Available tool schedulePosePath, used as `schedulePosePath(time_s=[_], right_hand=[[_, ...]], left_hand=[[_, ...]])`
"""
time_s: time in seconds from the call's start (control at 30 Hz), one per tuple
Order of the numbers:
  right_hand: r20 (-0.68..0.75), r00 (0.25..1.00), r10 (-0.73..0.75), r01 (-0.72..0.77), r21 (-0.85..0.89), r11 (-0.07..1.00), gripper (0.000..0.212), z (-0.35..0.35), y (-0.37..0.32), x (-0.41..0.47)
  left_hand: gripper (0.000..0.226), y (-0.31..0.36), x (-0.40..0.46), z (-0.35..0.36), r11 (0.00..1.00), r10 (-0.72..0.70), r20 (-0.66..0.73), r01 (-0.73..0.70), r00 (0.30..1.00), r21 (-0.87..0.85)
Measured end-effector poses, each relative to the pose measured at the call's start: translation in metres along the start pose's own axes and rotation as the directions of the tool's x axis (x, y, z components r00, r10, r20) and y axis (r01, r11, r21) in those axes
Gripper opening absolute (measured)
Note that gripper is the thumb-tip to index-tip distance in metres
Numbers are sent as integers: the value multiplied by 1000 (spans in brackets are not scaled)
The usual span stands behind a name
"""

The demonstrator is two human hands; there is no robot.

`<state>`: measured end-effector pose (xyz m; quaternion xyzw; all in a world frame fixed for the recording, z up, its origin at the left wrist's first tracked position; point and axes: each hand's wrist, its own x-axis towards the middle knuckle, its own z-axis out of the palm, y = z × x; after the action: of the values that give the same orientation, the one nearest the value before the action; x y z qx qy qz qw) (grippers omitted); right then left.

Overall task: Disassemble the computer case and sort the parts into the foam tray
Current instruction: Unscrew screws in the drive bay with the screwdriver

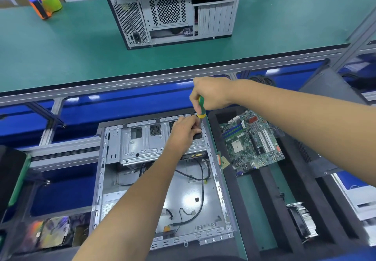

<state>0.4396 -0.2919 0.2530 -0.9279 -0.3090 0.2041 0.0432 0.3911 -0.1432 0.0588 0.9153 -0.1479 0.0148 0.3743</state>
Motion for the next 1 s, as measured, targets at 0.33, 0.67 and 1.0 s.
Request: schedulePosePath(time_s=[0.33,0.67,1.0], right_hand=[[-53,998,17,-36,-376,926,18,0,-1,1],[-133,991,28,-79,-400,913,31,4,-5,1],[148,989,-6,-9,102,995,12,1,-8,5]], left_hand=[[29,-3,1,3,999,-48,2,48,999,-11],[40,-6,3,5,999,-17,-6,17,1000,39],[32,-6,3,5,999,-12,-14,12,1000,36]])
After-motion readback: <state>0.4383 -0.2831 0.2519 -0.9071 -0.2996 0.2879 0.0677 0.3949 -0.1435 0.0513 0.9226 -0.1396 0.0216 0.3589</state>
